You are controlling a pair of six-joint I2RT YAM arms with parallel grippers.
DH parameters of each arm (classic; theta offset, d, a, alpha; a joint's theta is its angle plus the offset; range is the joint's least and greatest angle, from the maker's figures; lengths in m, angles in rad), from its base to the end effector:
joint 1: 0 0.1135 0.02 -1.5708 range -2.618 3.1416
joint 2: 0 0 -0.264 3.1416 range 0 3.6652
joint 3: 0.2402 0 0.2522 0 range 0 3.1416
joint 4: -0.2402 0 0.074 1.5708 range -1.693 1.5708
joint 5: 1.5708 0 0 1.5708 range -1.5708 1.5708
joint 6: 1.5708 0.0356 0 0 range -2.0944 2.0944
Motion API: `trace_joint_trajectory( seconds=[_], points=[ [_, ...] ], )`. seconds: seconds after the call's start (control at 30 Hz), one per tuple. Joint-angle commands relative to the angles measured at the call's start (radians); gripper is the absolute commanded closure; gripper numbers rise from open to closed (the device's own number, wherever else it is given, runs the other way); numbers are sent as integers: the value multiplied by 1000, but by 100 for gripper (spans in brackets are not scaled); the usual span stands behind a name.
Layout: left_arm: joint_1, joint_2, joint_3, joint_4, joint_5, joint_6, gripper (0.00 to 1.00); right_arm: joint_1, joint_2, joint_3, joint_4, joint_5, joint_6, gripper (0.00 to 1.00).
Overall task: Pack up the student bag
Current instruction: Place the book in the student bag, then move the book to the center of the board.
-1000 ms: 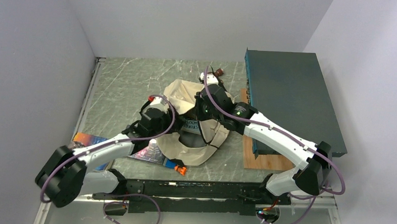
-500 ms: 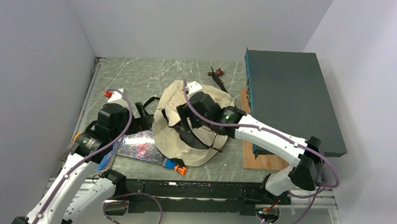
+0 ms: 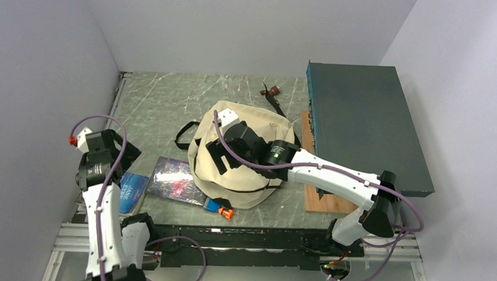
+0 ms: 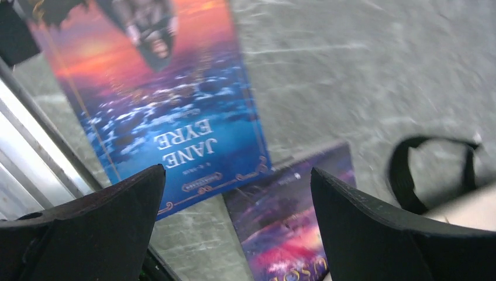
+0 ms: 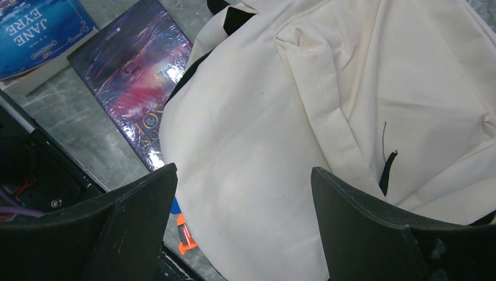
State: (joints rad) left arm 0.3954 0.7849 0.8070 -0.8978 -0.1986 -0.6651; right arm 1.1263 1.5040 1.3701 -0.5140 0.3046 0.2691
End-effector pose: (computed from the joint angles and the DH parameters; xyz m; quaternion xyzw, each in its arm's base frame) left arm 0.1325 0.0629 0.2818 -0.5023 0.7900 0.0468 0.3484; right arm 0.1555 0.3017 0.3385 -0.3064 0.8331 0.1786 0.4245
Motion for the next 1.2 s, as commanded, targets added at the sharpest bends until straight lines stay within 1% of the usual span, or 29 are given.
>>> trace_joint_trajectory(
  seconds=[0.0, 0.07, 0.13, 0.2, 0.3, 0.37, 0.47, 0.57, 0.7, 0.87, 0.97, 1.07, 1.13, 1.17],
  points=[
    [153, 11, -103, 36, -10, -112, 0, -2, -66, -4, 42, -38, -6, 12],
    [218, 1, -132, 28, -5, -129, 0, -3, -80, -16, 46, -61, -9, 12],
    [253, -32, -159, 24, -61, -144, 0, -2, -90, -28, 51, -79, -15, 12],
    [264, -64, -165, 4, -122, -169, 0, -3, -99, -41, 56, -96, -25, 12],
    [286, -83, -152, -18, -132, -196, 0, -1, -110, -45, 46, -119, -36, 12],
    [323, -90, -184, 7, -123, -219, 0, -2, -130, -49, 40, -134, -36, 12],
    [405, -93, -233, 57, -50, -219, 0, -2, -183, -74, 39, -140, -35, 11],
    [434, -88, -264, 76, -69, -248, 0, -2, -247, -109, 53, -134, -34, 9],
    [445, -111, -295, 95, -74, -297, 0, -3, -280, -120, 48, -125, -34, 9],
    [453, -185, -374, 159, -76, -356, 0, -2, -280, -98, 34, -111, -37, 9],
    [455, -174, -413, 174, -80, -369, 0, -2, -283, -100, 38, -105, -39, 9],
    [455, -136, -458, 242, -45, -372, 0, -2, -282, -110, 58, -107, -38, 9],
    [454, -102, -477, 301, -11, -353, 5, -2, -270, -109, 55, -106, -34, 9],
    [454, -89, -485, 335, 20, -334, 11, -2, -264, -108, 53, -103, -30, 9]
  ],
)
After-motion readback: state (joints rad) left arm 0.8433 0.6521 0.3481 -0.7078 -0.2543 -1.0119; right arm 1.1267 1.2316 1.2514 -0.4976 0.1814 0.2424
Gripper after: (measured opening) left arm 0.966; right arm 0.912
